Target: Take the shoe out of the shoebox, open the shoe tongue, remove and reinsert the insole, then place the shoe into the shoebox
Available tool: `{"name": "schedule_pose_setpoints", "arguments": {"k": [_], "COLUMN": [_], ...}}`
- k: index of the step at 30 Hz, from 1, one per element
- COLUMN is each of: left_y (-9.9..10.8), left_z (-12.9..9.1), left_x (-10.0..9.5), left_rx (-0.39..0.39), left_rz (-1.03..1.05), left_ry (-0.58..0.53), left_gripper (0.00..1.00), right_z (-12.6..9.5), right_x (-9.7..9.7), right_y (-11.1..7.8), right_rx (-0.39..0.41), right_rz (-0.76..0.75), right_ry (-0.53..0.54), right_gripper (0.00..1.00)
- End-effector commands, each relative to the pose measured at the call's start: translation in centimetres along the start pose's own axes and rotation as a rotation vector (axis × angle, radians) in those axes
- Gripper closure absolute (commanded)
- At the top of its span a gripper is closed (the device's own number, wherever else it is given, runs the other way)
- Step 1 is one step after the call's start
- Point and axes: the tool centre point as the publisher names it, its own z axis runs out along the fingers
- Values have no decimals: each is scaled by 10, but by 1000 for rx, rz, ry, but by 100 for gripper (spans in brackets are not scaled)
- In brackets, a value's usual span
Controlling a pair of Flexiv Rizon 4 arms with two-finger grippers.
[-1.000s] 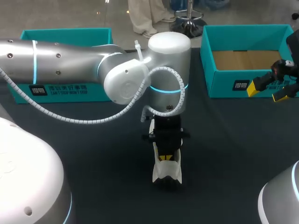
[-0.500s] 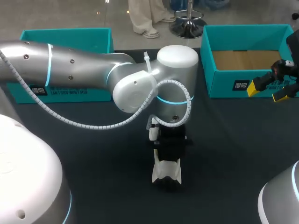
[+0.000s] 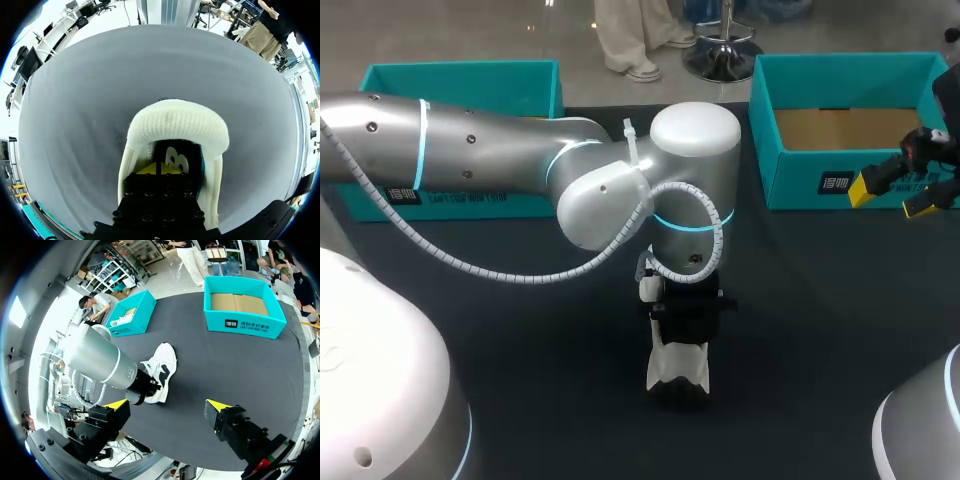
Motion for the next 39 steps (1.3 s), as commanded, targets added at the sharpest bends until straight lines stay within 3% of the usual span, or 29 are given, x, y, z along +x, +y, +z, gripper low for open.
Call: {"name": "schedule_pose_setpoints", "arguments": {"k": [1,8,18,23,35,39], "left_y": [-4,-4,3,6,5,9], "left_z": [-17,-21,18,25,-8,-19], "left_x": [10,10,12,12,20,20], "left_rx": [-26,-59,-65,-70,-128,-183], "left_rz": [6,30,3,-2,32,42], "left_ry": [-19,-3,43,49,-1,-17], "left_gripper": [100,100,100,100,100,100], "right_z": [1,1,1,1,1,1], "right_x": [0,0,0,0,0,0], "right_y": [4,4,4,4,4,4], "right_rx": [8,8,8,8,8,8], "right_rz": [1,1,1,1,1,1], "right_ry": [-2,-2,-2,-2,-2,-2], "right_gripper": [0,0,0,0,0,0]}}
